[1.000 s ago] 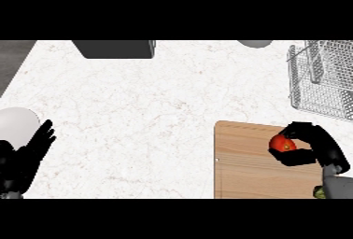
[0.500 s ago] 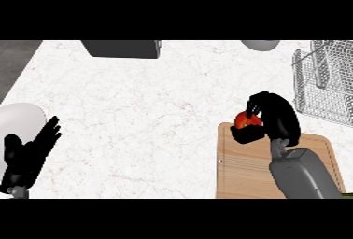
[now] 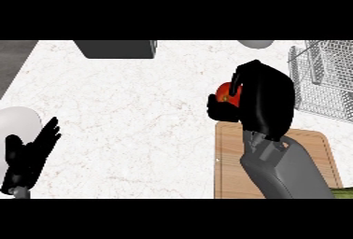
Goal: Pick the tomato from the cutting board and place it in the tiered basket
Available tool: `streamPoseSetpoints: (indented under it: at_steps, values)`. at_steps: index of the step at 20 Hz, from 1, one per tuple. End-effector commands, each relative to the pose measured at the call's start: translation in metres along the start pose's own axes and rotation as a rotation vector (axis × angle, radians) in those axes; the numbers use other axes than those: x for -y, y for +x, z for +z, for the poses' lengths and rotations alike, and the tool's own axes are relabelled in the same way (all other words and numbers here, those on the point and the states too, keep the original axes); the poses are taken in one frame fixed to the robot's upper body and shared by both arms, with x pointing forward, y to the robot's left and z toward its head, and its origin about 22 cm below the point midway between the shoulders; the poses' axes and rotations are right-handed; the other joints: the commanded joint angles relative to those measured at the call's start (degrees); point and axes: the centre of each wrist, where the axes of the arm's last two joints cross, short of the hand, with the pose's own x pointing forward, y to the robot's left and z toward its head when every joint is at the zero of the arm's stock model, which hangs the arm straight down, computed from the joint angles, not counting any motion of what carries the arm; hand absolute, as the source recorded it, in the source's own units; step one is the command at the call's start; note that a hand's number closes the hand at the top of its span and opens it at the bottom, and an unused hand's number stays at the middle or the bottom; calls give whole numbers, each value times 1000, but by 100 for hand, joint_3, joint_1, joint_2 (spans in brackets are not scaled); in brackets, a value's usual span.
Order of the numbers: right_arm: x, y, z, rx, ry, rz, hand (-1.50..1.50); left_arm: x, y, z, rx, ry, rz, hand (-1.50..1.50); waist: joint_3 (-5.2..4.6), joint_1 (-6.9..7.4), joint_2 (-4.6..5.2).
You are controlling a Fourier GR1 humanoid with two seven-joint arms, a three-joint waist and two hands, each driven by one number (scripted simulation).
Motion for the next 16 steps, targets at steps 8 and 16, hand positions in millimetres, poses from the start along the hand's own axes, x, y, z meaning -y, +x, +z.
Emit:
streamPoseSetpoints:
  at_steps: [8,16]
  values:
    - [54,-22,-66,-62,-156,-108,150,-3,-10,19,10,19,6,0,16,27,36]
    - [48,-60,-142,-57,-191,-61,150,-6,3,1,24,1,10,0,15,42,56]
